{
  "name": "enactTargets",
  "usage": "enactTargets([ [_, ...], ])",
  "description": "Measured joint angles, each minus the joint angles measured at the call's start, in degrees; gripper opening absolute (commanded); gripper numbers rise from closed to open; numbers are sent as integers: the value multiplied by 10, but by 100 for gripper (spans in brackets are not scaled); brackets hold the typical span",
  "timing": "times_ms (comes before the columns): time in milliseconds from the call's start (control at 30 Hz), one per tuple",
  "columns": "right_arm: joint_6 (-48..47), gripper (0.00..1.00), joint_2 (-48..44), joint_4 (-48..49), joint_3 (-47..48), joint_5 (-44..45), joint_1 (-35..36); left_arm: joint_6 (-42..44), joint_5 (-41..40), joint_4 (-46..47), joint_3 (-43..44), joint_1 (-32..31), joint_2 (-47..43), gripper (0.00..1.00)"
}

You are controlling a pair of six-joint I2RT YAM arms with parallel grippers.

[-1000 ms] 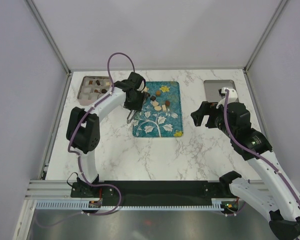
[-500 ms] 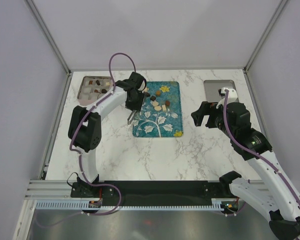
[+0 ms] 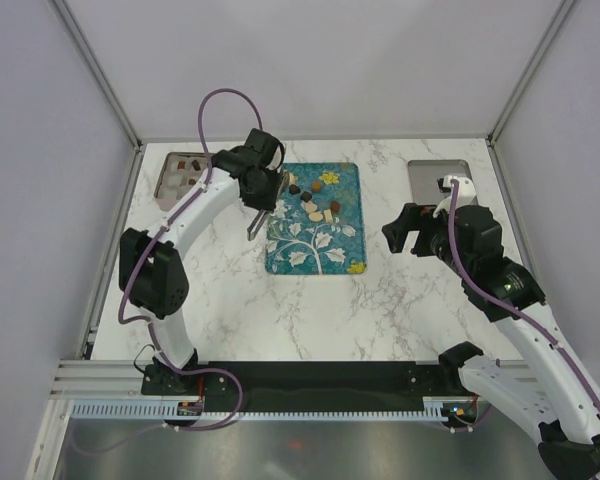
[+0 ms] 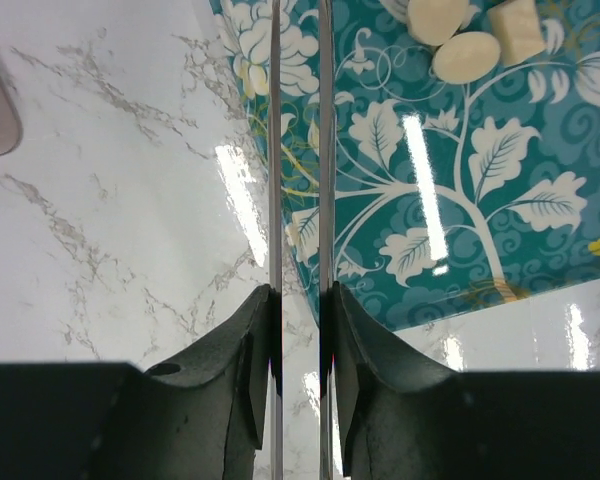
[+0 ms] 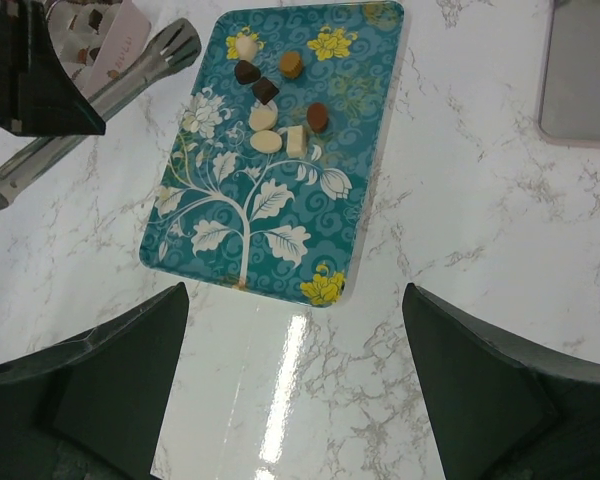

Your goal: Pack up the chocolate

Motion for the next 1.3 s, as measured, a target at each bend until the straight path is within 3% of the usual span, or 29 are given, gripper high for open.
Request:
enactTargets([
  [200, 2, 97, -6, 0, 0, -2, 0, 0, -2, -23, 56, 26, -31, 30],
  [633, 2, 97, -9, 1, -7, -7, 0, -4, -44, -38, 62, 229, -57, 31],
  [1033, 2, 97, -2, 14, -7, -19, 0, -6, -58, -27, 47, 305, -20, 33],
  [1300, 2, 97, 3, 19, -10, -19, 0, -6, -58, -25, 45, 312, 10, 34],
])
